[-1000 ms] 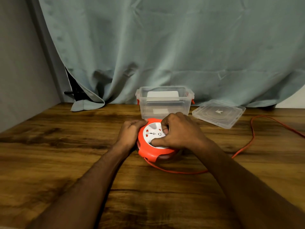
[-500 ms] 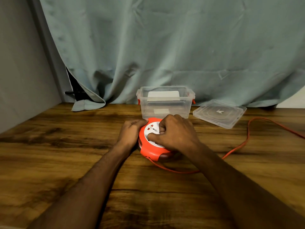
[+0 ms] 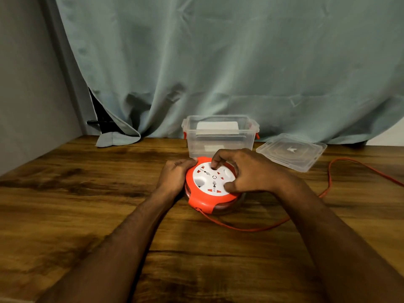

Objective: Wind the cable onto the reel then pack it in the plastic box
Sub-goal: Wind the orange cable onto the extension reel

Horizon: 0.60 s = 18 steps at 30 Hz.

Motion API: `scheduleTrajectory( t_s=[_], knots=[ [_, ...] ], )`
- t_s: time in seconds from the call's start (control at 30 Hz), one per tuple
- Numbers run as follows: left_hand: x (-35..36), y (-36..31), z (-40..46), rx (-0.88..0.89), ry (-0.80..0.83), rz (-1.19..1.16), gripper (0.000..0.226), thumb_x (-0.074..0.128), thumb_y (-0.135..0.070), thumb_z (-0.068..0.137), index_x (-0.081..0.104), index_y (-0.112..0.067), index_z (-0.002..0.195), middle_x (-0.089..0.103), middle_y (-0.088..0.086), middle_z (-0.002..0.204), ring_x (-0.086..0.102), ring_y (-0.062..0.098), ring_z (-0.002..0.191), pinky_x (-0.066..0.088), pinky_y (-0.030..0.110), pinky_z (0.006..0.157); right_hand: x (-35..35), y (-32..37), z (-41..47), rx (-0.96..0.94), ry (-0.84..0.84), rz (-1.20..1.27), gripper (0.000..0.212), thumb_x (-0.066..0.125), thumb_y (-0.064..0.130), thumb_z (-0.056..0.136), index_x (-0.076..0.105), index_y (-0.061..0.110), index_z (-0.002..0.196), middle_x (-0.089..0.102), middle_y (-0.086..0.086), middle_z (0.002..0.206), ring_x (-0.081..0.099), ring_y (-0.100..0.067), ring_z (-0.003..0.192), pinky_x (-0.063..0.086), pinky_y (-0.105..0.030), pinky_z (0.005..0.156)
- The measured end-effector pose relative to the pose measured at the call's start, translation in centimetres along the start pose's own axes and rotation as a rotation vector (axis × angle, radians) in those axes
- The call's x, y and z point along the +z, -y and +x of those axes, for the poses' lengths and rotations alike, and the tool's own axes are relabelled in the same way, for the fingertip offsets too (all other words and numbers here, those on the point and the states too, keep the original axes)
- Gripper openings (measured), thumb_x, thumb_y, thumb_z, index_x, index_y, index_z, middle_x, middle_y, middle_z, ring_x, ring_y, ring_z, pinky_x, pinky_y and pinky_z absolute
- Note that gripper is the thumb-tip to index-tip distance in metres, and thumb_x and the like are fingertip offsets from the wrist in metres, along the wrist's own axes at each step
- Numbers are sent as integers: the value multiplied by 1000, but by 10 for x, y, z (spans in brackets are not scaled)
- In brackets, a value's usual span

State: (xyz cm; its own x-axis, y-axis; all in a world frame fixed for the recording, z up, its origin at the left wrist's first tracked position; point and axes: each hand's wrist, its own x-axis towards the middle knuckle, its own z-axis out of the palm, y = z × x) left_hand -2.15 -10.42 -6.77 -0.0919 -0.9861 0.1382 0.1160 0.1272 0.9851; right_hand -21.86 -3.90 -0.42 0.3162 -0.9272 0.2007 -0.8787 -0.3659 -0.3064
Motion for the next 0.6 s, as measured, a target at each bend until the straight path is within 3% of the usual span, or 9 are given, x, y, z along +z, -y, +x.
scheduleTrajectory(
  t_s=[0.1,0.2,0.47,0.6],
  knots=[
    [-1,1,1,3,-2,29,18,68,-16,95,80,-6,87,80,22,90,74,36,81,59,47,83,-2,2,-2,-4,5,32,61,77,43,58,48,45,112,65,20,120,62,-14,104,56,-38,73],
    [-2,2,1,4,15,41,22,68,-17,94,81,-10,77,80,20,85,74,35,76,59,46,81,-3,5,-4,-5,-7,48,66,82,42,57,39,44,106,69,20,116,63,-14,103,57,-42,77],
    [-3,2,2,7,45,57,25,68,-17,95,81,-12,74,80,19,84,74,33,73,57,45,78,-5,8,-5,-15,-7,42,67,90,39,64,36,37,104,69,13,109,61,-11,93,41,-29,61],
    [-3,2,3,13,24,47,21,69,-14,93,80,-9,76,79,22,86,73,37,77,57,50,83,-1,15,-8,36,-31,-29,62,88,57,61,42,35,97,63,12,91,60,-11,81,47,-33,61]
  ],
)
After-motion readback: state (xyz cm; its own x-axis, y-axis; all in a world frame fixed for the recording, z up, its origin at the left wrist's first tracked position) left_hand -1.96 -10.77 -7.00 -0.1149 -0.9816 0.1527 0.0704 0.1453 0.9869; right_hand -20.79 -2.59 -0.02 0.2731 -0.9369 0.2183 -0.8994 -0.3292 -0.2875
